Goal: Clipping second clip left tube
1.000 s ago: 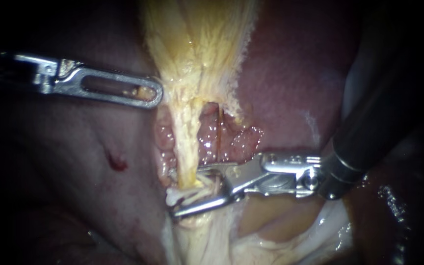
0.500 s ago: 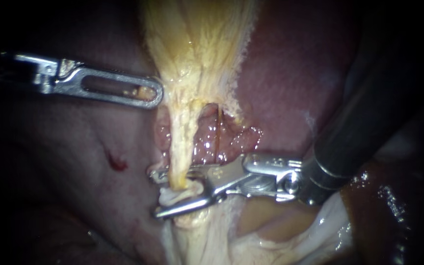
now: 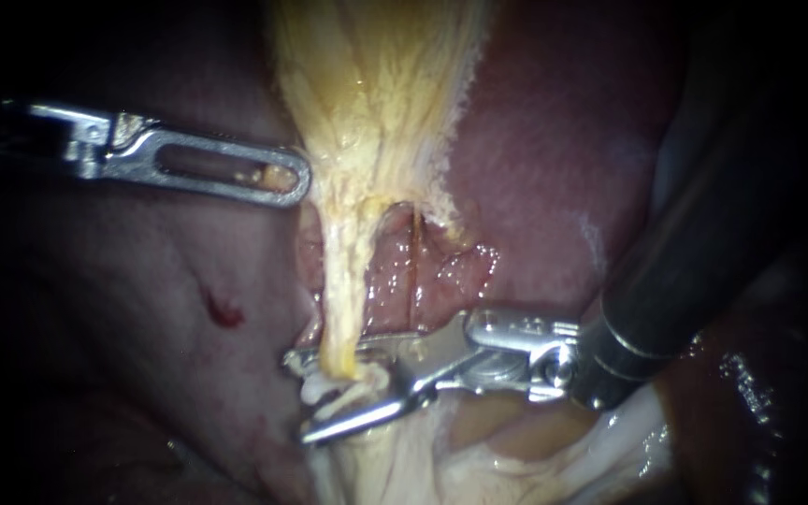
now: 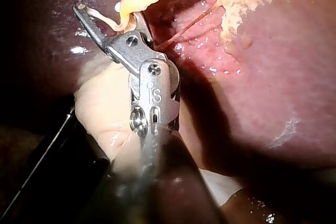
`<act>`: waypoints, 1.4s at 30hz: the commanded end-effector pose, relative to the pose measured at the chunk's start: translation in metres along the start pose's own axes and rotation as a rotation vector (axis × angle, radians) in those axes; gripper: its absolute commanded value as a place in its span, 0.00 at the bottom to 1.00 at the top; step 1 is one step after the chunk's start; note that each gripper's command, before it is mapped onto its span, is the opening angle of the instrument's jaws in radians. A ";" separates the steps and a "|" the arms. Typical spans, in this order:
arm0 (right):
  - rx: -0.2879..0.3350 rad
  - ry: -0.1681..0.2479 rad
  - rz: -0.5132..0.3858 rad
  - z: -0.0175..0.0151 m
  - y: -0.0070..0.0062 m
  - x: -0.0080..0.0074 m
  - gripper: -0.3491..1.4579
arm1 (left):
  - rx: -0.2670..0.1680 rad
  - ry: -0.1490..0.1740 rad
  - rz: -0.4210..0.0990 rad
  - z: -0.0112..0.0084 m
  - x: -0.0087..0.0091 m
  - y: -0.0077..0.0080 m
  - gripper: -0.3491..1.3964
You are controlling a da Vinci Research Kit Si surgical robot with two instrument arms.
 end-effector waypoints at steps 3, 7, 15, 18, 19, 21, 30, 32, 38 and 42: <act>0.029 0.001 -0.002 0.0004 -0.0009 0.0002 0.47 | 0.001 0.000 0.000 0.0000 0.0000 0.0000 0.00; 0.055 0.000 0.000 0.0009 -0.0018 0.0005 0.47 | 0.001 0.000 0.000 0.0000 0.0000 0.0000 0.00; 0.067 0.007 0.004 0.0009 -0.0020 0.0005 0.46 | 0.001 0.000 0.000 0.0000 0.0000 0.0001 0.00; 0.072 0.006 0.004 0.0007 -0.0018 0.0005 0.45 | 0.001 0.000 0.000 0.0000 0.0000 0.0001 0.00; 0.072 0.006 0.004 0.0006 -0.0017 0.0004 0.45 | 0.001 0.000 0.000 0.0000 0.0000 0.0001 0.00; 0.073 0.006 0.004 0.0004 -0.0016 0.0003 0.43 | 0.001 0.000 0.000 0.0000 0.0000 0.0001 0.00; 0.073 0.006 0.005 -0.0006 -0.0005 0.0000 0.32 | 0.001 0.000 0.001 0.0000 0.0000 0.0002 0.00; 0.073 0.006 0.005 -0.0008 -0.0004 -0.0001 0.28 | 0.001 0.000 0.001 0.0000 0.0000 0.0002 0.00; 0.065 0.007 0.005 -0.0009 -0.0003 -0.0001 0.18 | 0.001 0.000 0.001 0.0001 0.0000 0.0002 0.00; 0.061 0.008 0.005 -0.0010 -0.0003 -0.0001 0.11 | 0.001 0.000 0.001 0.0000 0.0000 0.0002 0.00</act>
